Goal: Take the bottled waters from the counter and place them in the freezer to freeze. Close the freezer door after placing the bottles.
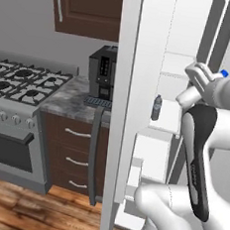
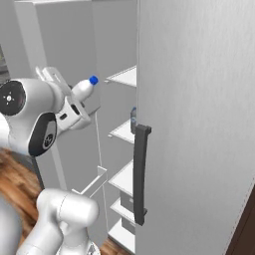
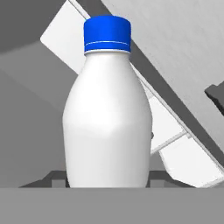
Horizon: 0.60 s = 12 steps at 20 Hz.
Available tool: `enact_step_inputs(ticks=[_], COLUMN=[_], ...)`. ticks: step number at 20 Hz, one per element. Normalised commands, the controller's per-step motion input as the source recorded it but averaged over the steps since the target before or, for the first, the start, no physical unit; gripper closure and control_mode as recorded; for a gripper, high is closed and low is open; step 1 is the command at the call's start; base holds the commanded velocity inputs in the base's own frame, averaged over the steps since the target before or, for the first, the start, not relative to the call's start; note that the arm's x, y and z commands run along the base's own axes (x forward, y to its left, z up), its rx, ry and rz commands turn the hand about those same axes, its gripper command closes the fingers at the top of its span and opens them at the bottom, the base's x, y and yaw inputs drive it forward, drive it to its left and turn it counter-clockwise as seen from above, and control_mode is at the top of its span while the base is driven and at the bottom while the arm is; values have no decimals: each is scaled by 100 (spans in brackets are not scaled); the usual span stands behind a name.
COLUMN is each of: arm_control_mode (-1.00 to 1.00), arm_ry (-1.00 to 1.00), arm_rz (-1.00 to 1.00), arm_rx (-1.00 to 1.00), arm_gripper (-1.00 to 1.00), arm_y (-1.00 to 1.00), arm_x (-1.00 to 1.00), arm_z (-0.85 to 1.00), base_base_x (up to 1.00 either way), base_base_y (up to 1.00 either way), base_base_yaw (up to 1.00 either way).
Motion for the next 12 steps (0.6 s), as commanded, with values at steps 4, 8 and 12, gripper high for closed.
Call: enact_step_inputs(ticks=[4,8,12], arm_control_mode=[-100,-100,-100], arm_ry=[-2,-1,-5], arm_rz=[-6,0,0], arm_rx=[28,23,0], arm_gripper=[100,100,100], arm_y=[0,0,0], arm_x=[30,21,0], arm_z=[10,23,0], base_base_x=[0,0,0], base_base_y=[0,0,0], base_base_yaw=[0,0,0])
